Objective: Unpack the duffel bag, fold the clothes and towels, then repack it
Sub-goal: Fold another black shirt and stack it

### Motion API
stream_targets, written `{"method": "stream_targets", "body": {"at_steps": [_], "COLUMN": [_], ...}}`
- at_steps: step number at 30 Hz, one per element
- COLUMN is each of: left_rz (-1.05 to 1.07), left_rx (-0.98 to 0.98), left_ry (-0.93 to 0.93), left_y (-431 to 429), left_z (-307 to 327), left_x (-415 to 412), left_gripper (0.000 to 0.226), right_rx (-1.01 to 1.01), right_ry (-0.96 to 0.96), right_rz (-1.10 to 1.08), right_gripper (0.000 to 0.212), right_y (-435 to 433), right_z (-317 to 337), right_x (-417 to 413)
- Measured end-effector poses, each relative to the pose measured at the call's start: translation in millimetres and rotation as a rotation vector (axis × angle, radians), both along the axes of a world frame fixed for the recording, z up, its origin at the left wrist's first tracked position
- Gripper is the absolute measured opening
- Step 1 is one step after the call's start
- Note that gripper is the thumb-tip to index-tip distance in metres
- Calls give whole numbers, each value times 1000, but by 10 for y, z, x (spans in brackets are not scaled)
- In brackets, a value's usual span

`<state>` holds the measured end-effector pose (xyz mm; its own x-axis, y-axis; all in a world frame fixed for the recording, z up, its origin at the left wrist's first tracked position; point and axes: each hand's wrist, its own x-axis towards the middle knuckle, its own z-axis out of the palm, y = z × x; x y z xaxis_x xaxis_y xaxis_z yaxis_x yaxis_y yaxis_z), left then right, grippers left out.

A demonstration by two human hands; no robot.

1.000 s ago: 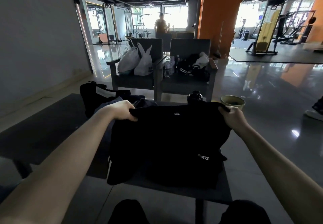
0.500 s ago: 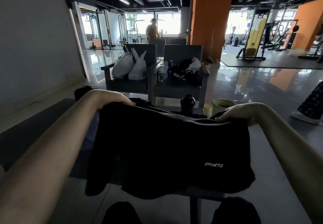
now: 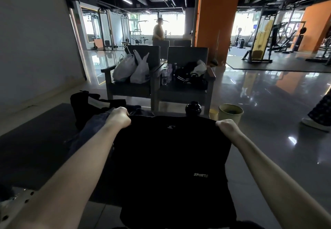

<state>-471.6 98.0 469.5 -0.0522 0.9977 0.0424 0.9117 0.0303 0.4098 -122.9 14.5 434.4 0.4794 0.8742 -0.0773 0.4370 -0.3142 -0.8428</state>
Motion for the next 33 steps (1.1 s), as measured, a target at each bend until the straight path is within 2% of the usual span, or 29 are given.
{"method": "stream_targets", "body": {"at_steps": [4,6,9,13,17,19,22,25,27,29,31,33], "left_rz": [55,82,88,89,123,136,146,171,151,38,-114,-243], "left_rx": [85,110,182,205,55,5,-10,-25,-40,-83,-126,-208], "left_ry": [80,121,226,313,385,344,186,-77,-218,-281,-241,-62], "left_y": [319,506,794,1181,1594,1769,1978,2128,2160,2070,1919,1721], "left_z": [-260,-392,-573,-739,-768,-804,-960,-1192,-1395,-1597,-1787,-1962], "left_x": [27,39,78,189,331,402,519,618,676,717,712,660], "left_gripper": [30,28,25,20,20,18,16,19,31,45,52,54], "right_rx": [40,30,-4,0,5,10,23,46,89,134,130,26], "right_ry": [-85,-264,-665,-871,-805,-757,-697,-676,-652,-640,-702,-770], "right_rz": [-17,-41,-108,-181,-230,-253,-265,-263,-231,-163,-55,16], "right_gripper": [24,21,25,31,26,23,22,18,21,28,27,30], "right_y": [277,434,713,1149,1572,1742,1918,1992,1991,1951,1902,1798], "right_z": [-183,-277,-411,-559,-632,-713,-882,-1053,-1168,-1285,-1424,-1520], "right_x": [63,77,74,132,263,314,345,317,279,240,231,208]}}
